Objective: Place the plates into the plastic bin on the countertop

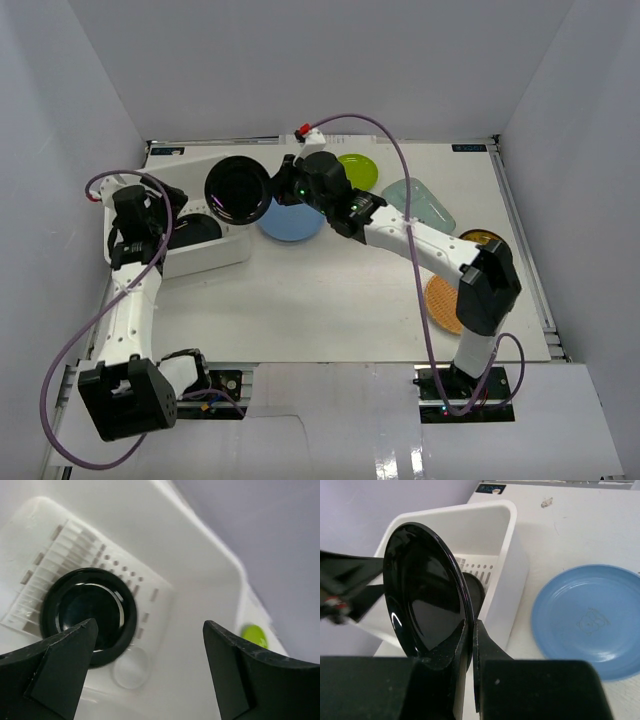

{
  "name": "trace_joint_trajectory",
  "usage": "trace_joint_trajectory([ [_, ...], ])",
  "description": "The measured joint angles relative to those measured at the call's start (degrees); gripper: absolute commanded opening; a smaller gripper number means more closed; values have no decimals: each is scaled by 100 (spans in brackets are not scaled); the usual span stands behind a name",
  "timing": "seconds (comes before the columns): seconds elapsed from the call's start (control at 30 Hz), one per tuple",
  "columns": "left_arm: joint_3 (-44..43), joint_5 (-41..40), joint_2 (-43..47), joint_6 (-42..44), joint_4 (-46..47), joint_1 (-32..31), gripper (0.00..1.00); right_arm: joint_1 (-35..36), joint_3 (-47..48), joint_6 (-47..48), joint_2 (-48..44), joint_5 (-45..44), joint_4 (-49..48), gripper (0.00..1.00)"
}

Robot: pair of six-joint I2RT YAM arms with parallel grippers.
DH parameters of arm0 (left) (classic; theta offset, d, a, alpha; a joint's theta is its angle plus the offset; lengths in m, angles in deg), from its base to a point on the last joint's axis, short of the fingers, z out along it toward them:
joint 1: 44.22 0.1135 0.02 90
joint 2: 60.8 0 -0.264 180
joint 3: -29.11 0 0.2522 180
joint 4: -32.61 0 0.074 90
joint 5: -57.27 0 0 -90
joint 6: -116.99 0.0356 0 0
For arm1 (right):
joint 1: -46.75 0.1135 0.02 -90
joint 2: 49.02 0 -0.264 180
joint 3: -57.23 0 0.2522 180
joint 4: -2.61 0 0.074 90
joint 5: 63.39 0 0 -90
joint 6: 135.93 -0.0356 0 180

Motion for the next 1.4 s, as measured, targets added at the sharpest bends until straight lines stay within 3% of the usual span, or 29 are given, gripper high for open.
trace_joint_trajectory([
  [0.3,-2208,1902,356,85,157,-299,98,341,3394,223,2573,-293,734,8],
  [0.43,-2549,2625,459,297,61,-686,98,625,4033,278,3338,-378,745,8],
  [0.53,-2524,2946,533,413,-131,-905,98,791,3958,249,3585,-350,737,38],
  [0.57,-2498,3023,544,439,-190,-955,98,824,3915,229,3624,-345,743,59],
  [0.6,-2474,3064,553,474,-262,-992,98,841,3891,197,3637,-345,745,66],
  [0.63,-2424,3099,564,496,-304,-1023,98,844,3851,219,3639,-339,741,70],
  [0.77,-2238,3147,595,516,-457,-1169,97,778,3713,282,3421,-321,592,69],
  [0.9,-1915,3285,636,361,-404,-1300,94,555,2299,323,2124,-341,393,54],
  [1.0,-1508,3373,651,79,-125,-1530,88,236,597,345,531,-522,20,35],
  [1.03,-1357,3338,629,-15,-33,-1759,85,63,-149,315,-129,-553,-190,27],
  [1.13,-1106,2949,363,-188,173,-2852,81,-660,-2048,151,-1895,-660,-474,19],
  [1.27,-938,2068,-461,-393,651,-4472,79,-2002,-4308,-96,-3773,-887,-490,22],
  [1.4,-562,953,-1353,-741,1132,-5342,78,-2966,-5753,-317,-5047,-977,201,39],
])
